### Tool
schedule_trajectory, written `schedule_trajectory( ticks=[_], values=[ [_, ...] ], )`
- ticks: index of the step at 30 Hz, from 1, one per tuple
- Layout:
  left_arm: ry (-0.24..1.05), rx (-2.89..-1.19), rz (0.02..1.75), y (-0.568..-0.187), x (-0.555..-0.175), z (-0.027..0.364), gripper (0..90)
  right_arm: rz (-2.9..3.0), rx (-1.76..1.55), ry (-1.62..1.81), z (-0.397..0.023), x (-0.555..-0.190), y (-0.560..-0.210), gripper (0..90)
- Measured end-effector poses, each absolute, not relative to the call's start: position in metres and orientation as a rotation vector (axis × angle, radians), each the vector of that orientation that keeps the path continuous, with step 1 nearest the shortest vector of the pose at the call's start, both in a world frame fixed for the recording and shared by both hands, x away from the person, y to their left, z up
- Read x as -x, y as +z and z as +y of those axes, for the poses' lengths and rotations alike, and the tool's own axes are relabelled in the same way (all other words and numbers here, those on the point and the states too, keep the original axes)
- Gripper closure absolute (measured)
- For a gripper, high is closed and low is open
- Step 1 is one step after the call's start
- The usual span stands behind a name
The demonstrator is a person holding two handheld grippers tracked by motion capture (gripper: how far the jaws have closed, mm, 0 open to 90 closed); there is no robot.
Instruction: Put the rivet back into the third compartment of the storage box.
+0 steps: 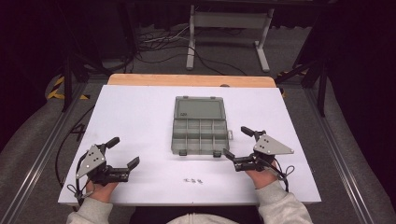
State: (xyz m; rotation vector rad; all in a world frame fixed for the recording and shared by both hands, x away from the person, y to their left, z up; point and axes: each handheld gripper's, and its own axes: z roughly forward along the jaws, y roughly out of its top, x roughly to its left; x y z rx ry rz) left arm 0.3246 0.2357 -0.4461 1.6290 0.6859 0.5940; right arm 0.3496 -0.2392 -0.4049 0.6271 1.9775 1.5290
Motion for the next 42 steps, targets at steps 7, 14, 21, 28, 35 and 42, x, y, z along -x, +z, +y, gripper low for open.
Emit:
schedule_trajectory(
  ticks=[7,14,21,28,35,42],
  values=[
    [0.595,-1.633,0.681,-0.446,-0.325,0.234,0.0,2.047,-0.594,1.539,-0.217,-0.352,-0.399,2.7],
    [0.6,-1.643,0.686,-0.446,-0.325,0.235,0.0,2.196,-0.554,1.393,-0.198,-0.354,-0.389,2.8],
    [0.601,-1.651,0.689,-0.446,-0.326,0.234,0.0,2.358,-0.537,1.164,-0.183,-0.358,-0.379,3.4],
    [0.597,-1.656,0.689,-0.446,-0.326,0.234,0.0,2.509,-0.528,1.01,-0.172,-0.36,-0.368,4.8],
    [0.595,-1.655,0.691,-0.446,-0.326,0.234,0.0,2.638,-0.506,0.833,-0.159,-0.361,-0.361,4.9],
    [0.593,-1.659,0.689,-0.446,-0.326,0.234,0.0,2.729,-0.455,0.706,-0.148,-0.363,-0.359,5.4]
  ],
)
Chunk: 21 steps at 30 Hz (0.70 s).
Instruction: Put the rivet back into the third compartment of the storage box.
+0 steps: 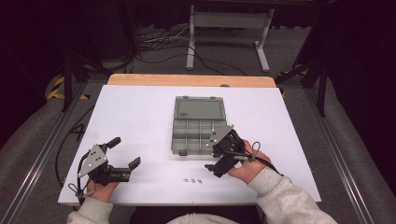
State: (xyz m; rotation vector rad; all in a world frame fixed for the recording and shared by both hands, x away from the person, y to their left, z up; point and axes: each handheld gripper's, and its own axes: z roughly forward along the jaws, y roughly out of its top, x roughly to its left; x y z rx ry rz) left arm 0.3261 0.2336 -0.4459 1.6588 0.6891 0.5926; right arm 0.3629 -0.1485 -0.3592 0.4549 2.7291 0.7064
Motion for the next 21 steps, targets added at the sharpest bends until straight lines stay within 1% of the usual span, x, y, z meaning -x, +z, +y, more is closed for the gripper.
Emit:
schedule_trajectory(
  ticks=[12,21],
  values=[
    [0.592,-1.661,0.689,-0.446,-0.327,0.233,0.1,2.858,-0.365,0.505,-0.125,-0.362,-0.36,6.7],
    [0.587,-1.663,0.684,-0.446,-0.327,0.233,0.2,2.923,-0.333,0.466,-0.114,-0.365,-0.375,11.3]
  ],
)
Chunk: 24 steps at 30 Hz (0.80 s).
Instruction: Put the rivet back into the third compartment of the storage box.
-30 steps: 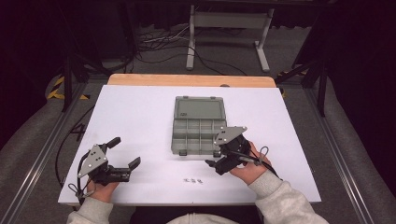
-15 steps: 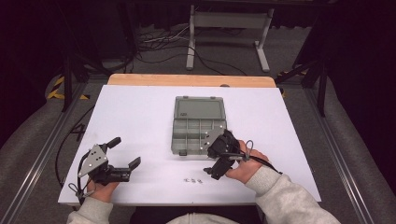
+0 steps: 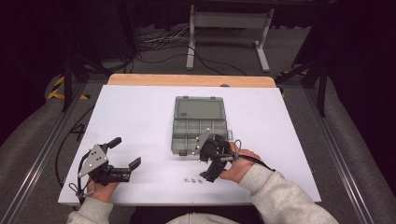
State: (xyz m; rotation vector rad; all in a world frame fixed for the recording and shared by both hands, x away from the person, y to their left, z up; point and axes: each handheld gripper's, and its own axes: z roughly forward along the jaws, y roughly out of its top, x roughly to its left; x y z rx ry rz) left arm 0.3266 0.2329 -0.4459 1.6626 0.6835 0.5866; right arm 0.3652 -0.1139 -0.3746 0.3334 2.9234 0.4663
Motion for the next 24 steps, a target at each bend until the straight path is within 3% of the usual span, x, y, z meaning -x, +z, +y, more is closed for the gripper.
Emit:
schedule_trajectory(
  ticks=[24],
  values=[
    [0.58,-1.666,0.683,-0.445,-0.327,0.233,0.2,3.042,-0.231,0.345,-0.092,-0.357,-0.419,20.5]
  ],
)
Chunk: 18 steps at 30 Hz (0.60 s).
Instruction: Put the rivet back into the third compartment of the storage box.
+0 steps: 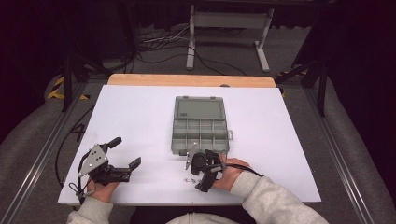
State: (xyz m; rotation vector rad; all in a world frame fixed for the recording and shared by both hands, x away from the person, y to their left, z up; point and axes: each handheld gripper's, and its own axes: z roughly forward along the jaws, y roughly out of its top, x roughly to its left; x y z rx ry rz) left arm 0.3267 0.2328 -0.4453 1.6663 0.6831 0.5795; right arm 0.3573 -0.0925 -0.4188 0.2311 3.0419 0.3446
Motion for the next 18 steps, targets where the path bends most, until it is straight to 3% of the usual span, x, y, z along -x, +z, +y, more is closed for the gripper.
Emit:
schedule_trajectory(
  ticks=[5,18],
  values=[
    [0.582,-1.666,0.682,-0.4452,-0.3267,0.2328,0.2,3.063,-0.204,0.313,-0.0899,-0.3553,-0.4233,30.4],
    [0.581,-1.664,0.684,-0.4453,-0.3268,0.2329,0.2,3.098,-0.179,0.294,-0.086,-0.3508,-0.4225,72.3]
  ],
)
